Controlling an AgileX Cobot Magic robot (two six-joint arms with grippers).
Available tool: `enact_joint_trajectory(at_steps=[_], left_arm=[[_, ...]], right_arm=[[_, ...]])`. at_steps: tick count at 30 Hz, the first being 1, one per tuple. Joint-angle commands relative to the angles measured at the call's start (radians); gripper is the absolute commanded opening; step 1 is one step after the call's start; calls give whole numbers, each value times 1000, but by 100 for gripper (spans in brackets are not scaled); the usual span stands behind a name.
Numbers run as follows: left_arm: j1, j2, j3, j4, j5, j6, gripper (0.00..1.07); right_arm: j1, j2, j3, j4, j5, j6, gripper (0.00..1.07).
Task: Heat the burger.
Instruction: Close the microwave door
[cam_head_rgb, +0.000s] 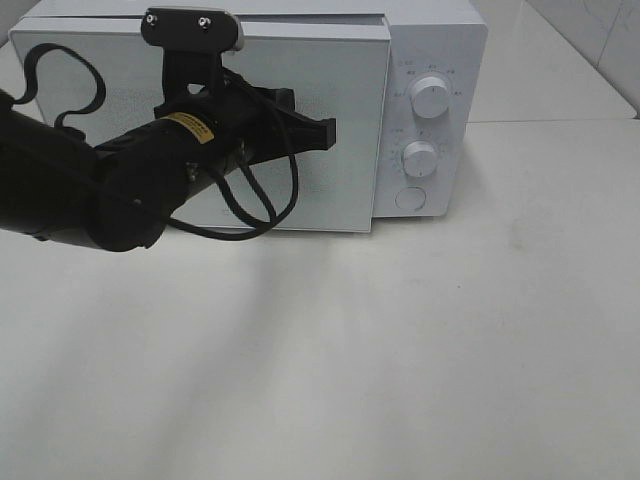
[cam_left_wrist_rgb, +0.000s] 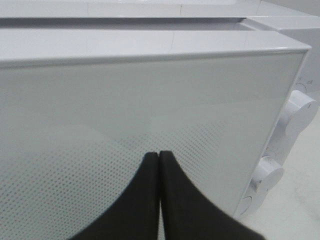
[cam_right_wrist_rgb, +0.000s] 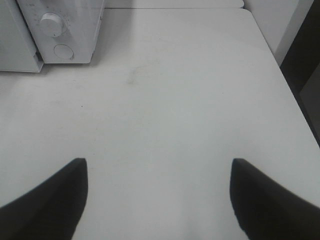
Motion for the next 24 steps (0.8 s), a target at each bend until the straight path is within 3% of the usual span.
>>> enact_joint_trajectory(at_steps=[1,24], left_arm=[[-5,24,-61,-23,48,28,0],[-1,182,-315,-73,96,82,0]], right_arm=[[-8,-26,2,0,0,-4,75],[-8,-26,2,0,0,-2,75]])
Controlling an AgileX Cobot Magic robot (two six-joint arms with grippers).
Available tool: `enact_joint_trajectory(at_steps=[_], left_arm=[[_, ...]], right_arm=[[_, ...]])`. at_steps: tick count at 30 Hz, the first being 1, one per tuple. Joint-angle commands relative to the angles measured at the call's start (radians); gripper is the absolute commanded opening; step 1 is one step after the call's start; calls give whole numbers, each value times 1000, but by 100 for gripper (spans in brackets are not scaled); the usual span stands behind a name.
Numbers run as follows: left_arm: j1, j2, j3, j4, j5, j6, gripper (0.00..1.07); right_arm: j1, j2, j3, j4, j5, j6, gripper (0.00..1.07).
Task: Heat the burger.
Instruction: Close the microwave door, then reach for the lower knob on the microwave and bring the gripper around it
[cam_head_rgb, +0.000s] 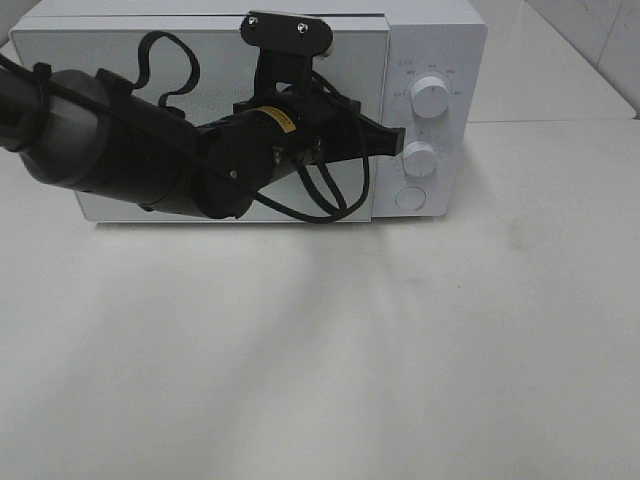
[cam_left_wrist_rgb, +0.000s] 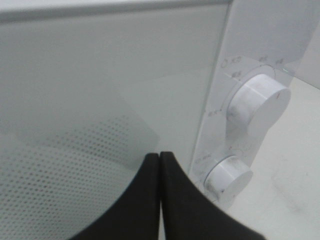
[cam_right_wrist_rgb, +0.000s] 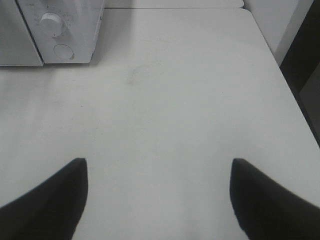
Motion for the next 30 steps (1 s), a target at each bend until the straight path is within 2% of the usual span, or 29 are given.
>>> enact_joint_trajectory(at_steps=[1,3,13,21,24,25,26,27,29,30], left_arm=[[29,8,-36,-54,-88,4,0],[37,22,-63,-86,-60,39,0],[41,-1,-68,-74,25,42,0],[8,-74,18,-74,86,46,0],[2,-104,43,-74,167,59,1],[2,-116,47,-74,210,71,5],[2,-139,55,-74,283,81,14],[2,-139,55,-74,283,81,14],[2,-181,68,-74,377,81,32],[2,-181,68,-74,377,81,32]], right_arm=[[-8,-26,2,0,0,-2,75],[-8,-26,2,0,0,-2,75],[-8,-26,2,0,0,-2,75],[-8,-26,2,0,0,-2,75],[-8,-26,2,0,0,-2,75],[-8,-26,2,0,0,-2,75],[-8,-26,2,0,0,-2,75],[-8,-26,2,0,0,-2,75],[-8,-26,2,0,0,-2,75],[-8,-26,2,0,0,-2,75]])
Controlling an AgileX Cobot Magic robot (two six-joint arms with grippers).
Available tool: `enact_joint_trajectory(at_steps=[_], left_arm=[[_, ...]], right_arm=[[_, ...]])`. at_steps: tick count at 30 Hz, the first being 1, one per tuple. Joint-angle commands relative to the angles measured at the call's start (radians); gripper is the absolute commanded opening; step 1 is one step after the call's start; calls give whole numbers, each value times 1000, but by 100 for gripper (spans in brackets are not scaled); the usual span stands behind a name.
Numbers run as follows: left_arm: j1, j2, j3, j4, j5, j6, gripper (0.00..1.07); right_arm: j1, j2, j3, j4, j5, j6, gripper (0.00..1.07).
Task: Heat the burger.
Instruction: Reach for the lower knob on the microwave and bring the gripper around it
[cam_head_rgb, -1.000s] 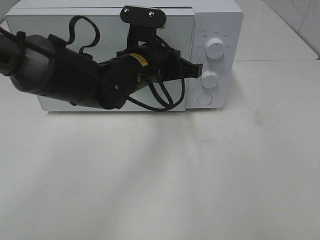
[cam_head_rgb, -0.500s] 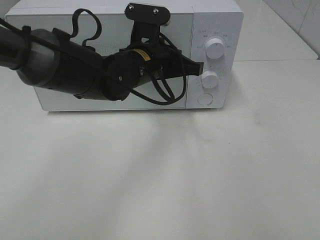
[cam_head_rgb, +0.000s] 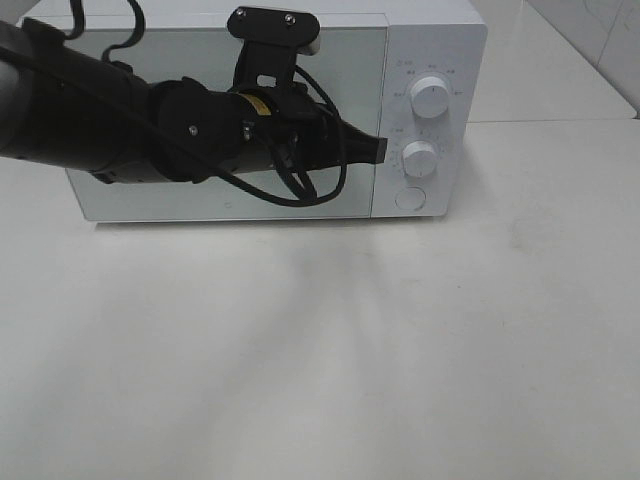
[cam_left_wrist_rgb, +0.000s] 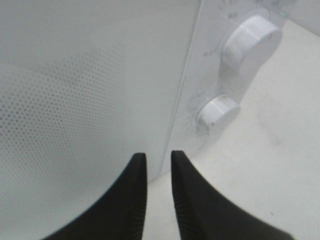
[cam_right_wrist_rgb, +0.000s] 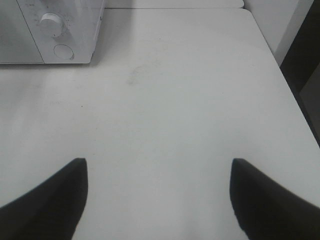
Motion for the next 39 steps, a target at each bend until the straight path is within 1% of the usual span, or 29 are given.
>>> enact_joint_trajectory(at_steps=[1,2,3,4,5,6,7,8,9,10,11,12,14,15,16,19,20,21,22,23,25,27,30,32,33,35,36,38,39], left_arm=[[-5,-74,27,-8,136,5,48],[-5,-74,27,-8,136,5,48],[-5,-90,36,-8,159,4,57],[-5,-117,50,-8,211,1,76],[-5,-117,50,-8,211,1,76],[-5,-127,51,-8,244,1,86],[-1,-154,51,4,339,2,102],[-1,-154,51,4,339,2,102],[5,-175,51,7,422,0,102],[8,-182,51,13,461,1,102],[8,-182,51,13,461,1,102],[17,-195,51,31,535,1,102],[23,-197,51,38,563,1,102],[35,-206,51,43,640,0,102],[35,-206,51,43,640,0,102],[67,-224,51,49,808,0,102],[67,-224,51,49,808,0,102],[85,-234,51,49,894,1,102],[85,-234,51,49,894,1,102],[105,-246,51,50,972,1,102],[118,-253,51,50,1005,0,102],[174,-278,51,52,1104,-25,102],[191,-289,51,54,1124,-34,102],[242,-319,51,69,1171,-55,101],[242,-319,51,69,1171,-55,101],[314,-380,51,96,1222,-68,101],[314,-380,51,96,1222,-68,101],[374,-430,51,130,1253,-90,101],[374,-430,51,130,1253,-90,101]], right_arm=[[-8,-26,2,0,0,-2,75],[-8,-26,2,0,0,-2,75],[-8,-26,2,0,0,-2,75],[-8,-26,2,0,0,-2,75],[-8,-26,2,0,0,-2,75],[-8,-26,2,0,0,-2,75],[-8,-26,2,0,0,-2,75],[-8,-26,2,0,0,-2,75],[-8,-26,2,0,0,-2,75],[-8,-26,2,0,0,-2,75],[-8,-26,2,0,0,-2,75],[-8,-26,2,0,0,-2,75],[-8,-26,2,0,0,-4,75],[-8,-26,2,2,0,-6,75],[-8,-26,2,2,0,-6,75],[-8,-26,2,2,-1,-15,75],[-8,-26,2,2,-1,-15,75],[-8,-26,2,2,-1,-15,75],[-8,-26,2,2,-1,-15,75],[-8,-26,2,2,-1,-15,75],[-8,-26,2,2,-1,-15,75],[-8,-26,2,2,-1,-15,75],[-8,-26,2,2,-1,-14,75],[-8,-26,2,2,-1,-14,75],[-8,-26,2,2,-1,-14,75],[-8,-26,2,2,-1,-14,75],[-8,-26,2,2,-1,-14,75],[-8,-26,2,2,-1,-14,75],[-8,-26,2,2,-1,-14,75]])
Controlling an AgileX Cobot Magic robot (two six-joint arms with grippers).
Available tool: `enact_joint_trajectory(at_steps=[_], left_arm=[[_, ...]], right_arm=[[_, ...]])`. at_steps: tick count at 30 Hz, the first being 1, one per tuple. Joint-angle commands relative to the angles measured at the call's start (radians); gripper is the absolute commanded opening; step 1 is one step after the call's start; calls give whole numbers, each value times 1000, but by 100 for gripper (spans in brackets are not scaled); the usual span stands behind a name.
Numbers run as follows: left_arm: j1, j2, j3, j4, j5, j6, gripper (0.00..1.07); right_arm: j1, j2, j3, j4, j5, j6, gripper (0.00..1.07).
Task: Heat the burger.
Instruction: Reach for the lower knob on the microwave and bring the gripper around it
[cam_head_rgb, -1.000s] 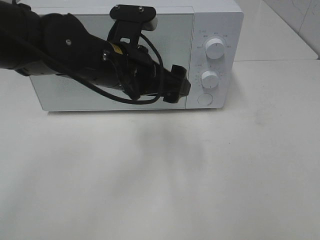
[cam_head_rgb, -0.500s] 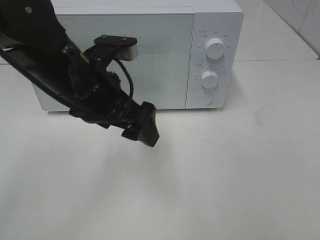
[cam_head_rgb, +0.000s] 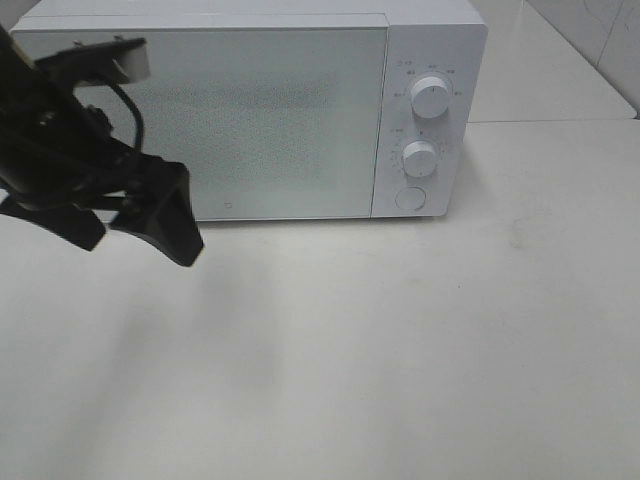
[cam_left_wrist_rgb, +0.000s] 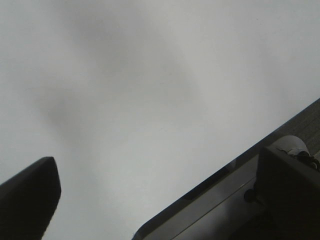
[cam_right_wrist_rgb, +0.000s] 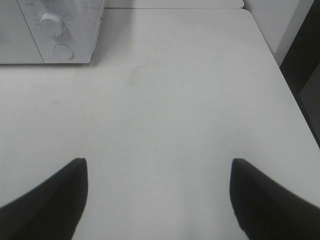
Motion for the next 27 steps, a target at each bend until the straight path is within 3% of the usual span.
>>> enact_joint_trajectory(at_steps=[1,11,13,16,23,26,27], left_arm=[[66,-60,2,41,46,-31,101],[262,-211,2,122,135,-67,101],[349,-267,2,141,179,-60,101],[403,-313,2,155,200,-70,101],[423,-419,30,189,204,-103,101],[423,-474,96,248,198,-140,101],[423,-517,156,275,188,-161,100]], right_arm=[[-8,-26,2,2,-1,-12,75],[-8,-26,2,2,-1,-12,75],[-8,-26,2,2,-1,-12,75],[-8,-26,2,2,-1,-12,75],[-8,-26,2,2,-1,-12,75],[-8,-26,2,2,-1,-12,75],[-8,-26,2,2,-1,-12,75]])
